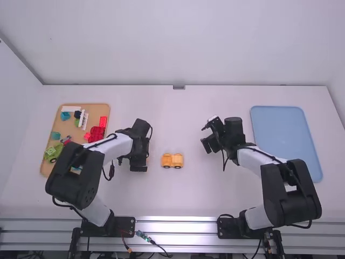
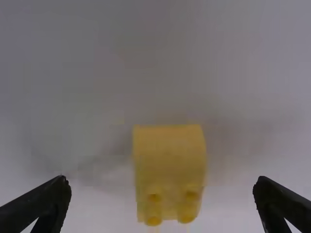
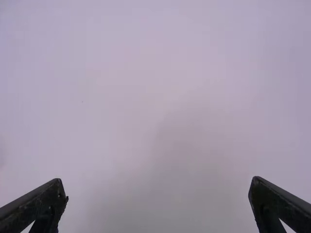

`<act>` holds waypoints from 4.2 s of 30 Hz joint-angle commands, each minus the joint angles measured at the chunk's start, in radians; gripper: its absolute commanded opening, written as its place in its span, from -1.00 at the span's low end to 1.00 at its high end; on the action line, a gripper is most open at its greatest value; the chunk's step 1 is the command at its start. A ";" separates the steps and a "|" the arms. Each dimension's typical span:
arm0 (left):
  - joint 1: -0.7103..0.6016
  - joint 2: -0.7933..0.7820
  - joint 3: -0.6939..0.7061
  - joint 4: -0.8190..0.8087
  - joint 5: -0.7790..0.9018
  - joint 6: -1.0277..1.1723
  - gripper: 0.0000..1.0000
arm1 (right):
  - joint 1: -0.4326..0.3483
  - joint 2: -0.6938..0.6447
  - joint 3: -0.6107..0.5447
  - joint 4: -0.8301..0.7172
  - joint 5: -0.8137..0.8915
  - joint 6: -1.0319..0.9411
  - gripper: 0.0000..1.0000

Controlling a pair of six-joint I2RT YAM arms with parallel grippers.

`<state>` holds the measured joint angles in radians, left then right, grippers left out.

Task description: Assemble lego blocks to make yellow taxi

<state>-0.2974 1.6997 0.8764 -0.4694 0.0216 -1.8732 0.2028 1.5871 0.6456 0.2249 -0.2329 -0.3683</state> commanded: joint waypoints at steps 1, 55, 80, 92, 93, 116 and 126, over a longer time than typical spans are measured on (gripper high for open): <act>0.009 -0.015 0.070 -0.029 -0.042 0.201 0.97 | 0.000 -0.022 -0.004 -0.001 -0.006 0.005 0.98; 0.423 -0.031 -0.220 0.284 1.064 3.440 0.98 | 0.014 -0.002 -0.080 0.037 -0.669 -0.478 0.98; 0.463 0.105 -0.156 0.245 1.033 3.453 0.99 | 0.186 0.296 -0.102 0.383 -0.705 -0.427 0.98; 0.489 0.202 -0.098 0.167 0.976 3.553 0.63 | 0.192 0.339 -0.102 0.455 -0.708 -0.384 0.98; 0.488 0.204 -0.096 0.161 0.966 3.557 0.62 | 0.191 0.339 -0.102 0.454 -0.709 -0.384 0.98; 0.481 0.232 -0.093 0.150 0.952 3.545 -0.40 | 0.191 0.339 -0.102 0.455 -0.709 -0.369 0.98; 0.481 0.232 -0.096 0.174 0.931 3.491 -0.16 | 0.191 0.339 -0.102 0.455 -0.709 -0.369 0.98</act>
<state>0.1841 1.9175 0.7773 -0.2955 0.9512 1.6478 0.3927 1.9141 0.5476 0.6788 -0.9352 -0.7380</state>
